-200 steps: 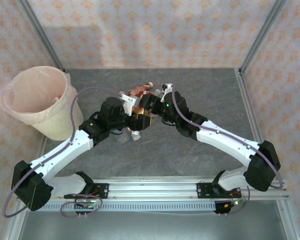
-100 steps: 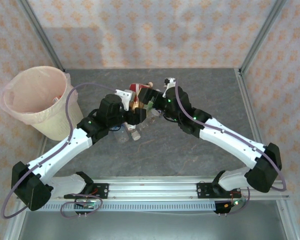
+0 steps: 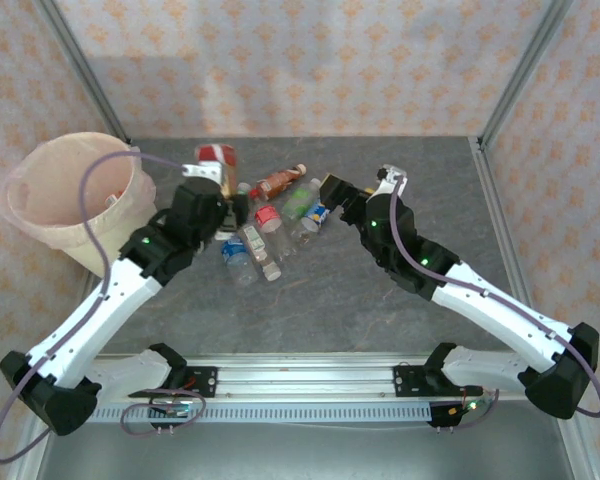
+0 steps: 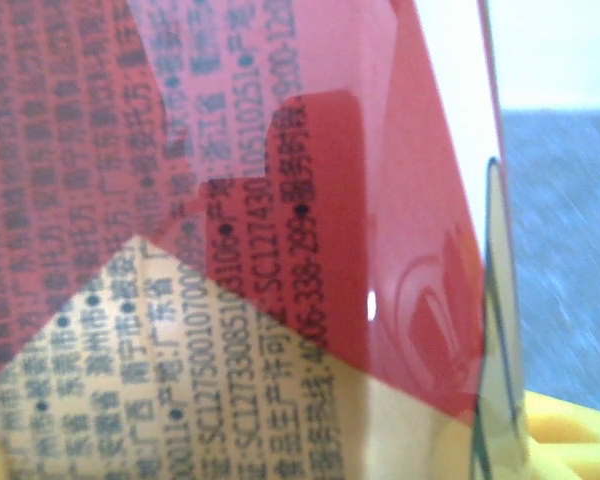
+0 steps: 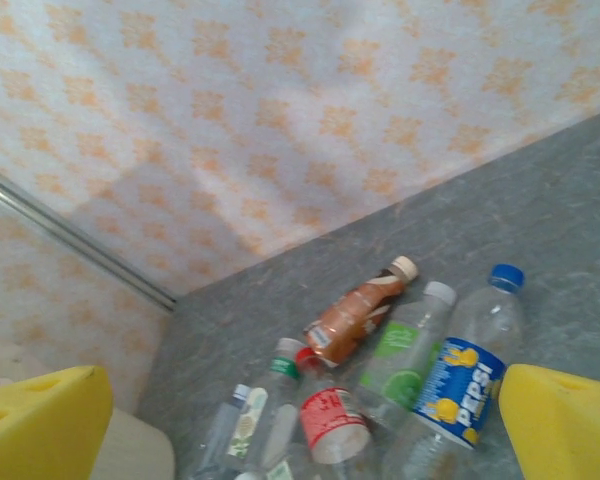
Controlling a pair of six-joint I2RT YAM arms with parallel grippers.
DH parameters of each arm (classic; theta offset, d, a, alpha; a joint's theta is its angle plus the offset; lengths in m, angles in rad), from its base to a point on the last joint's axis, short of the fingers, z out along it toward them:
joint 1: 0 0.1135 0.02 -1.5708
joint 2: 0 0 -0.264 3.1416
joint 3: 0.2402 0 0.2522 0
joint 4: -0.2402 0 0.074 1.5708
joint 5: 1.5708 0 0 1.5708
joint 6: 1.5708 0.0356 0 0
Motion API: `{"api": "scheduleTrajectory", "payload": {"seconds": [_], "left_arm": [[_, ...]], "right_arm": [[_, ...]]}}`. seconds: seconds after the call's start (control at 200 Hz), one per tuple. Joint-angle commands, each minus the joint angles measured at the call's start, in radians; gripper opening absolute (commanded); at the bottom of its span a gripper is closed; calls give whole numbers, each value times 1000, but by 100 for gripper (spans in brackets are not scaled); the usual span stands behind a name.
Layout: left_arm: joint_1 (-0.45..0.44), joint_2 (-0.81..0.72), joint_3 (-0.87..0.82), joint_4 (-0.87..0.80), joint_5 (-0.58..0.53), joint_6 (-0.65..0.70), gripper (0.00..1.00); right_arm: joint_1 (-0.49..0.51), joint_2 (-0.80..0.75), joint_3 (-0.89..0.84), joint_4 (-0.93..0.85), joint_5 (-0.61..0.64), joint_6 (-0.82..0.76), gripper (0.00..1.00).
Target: Put the plastic bottles in the bin
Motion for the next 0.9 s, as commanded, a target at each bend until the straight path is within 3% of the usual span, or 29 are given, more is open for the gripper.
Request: {"api": "scheduleTrajectory", "payload": {"seconds": [0.0,0.25,0.475,0.6,0.891], "left_arm": [[76,-28,92,-129,-198,3,56],[202,0,243,-110,-256,72,57],[356,86,359,-113,-386,99,57],[478,127,377,-96,-322,42,57],[649,227,372,-47,-224,-89,60]], "right_arm": [[-5,-18,-21,-36,45,-18,99],[-4,-4,-17,-47,16,-34,99],[-4,-4,-11,-66,-4,-48,99],[-4,-7,-17,-67,-12,-52,99],[-4,4,-24,-50,-45,-82,99]]}}
